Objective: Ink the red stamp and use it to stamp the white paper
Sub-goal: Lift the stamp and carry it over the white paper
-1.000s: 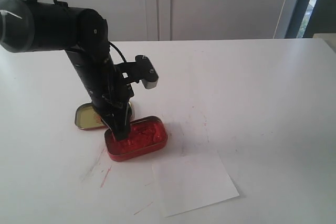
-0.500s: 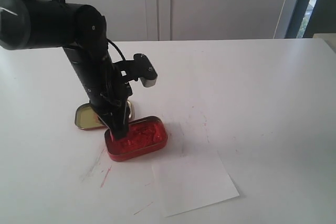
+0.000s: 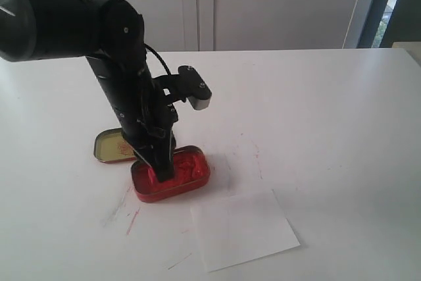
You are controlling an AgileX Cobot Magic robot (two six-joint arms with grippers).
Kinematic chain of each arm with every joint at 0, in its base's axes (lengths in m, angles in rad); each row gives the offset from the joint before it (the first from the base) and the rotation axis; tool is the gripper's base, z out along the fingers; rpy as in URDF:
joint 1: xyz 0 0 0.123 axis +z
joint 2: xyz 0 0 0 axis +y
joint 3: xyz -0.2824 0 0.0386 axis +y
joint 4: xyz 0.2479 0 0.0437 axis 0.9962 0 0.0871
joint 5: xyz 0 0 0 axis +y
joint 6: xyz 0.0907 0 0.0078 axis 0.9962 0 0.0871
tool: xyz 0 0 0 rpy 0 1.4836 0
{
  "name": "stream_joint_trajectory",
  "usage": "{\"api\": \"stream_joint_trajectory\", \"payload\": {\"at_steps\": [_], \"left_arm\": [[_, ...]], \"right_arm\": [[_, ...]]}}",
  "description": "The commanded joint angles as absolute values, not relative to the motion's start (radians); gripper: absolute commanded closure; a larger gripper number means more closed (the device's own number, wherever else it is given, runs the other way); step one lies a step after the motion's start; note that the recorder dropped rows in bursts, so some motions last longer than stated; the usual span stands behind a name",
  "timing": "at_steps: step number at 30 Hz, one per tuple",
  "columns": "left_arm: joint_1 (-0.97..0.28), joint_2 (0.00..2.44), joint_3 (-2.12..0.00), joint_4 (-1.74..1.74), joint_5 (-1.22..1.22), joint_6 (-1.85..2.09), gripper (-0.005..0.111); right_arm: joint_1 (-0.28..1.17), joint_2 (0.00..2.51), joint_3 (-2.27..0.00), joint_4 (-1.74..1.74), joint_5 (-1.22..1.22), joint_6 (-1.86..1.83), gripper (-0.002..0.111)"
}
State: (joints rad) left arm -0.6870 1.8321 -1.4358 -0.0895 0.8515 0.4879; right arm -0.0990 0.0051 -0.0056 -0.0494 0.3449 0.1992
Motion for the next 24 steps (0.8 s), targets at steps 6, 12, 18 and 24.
{"api": "stream_joint_trajectory", "payload": {"at_steps": [6,12,18,24], "left_arm": [[-0.794,1.821,-1.438,-0.110,0.793,0.406,0.107],[-0.850,1.826,-1.438,-0.110,0.748,0.393,0.107],[-0.872,1.848,-1.438,-0.127,0.710,0.393,0.107],[-0.874,1.898,-1.438,-0.183,0.708,0.412,0.107]], "right_arm": [[-0.097,0.000,0.000,-0.053,0.342,0.200,0.103],[-0.097,0.000,0.000,-0.053,0.342,0.200,0.103],[-0.097,0.000,0.000,-0.053,0.342,0.200,0.103],[-0.097,0.000,0.000,-0.053,0.342,0.200,0.103]]}}
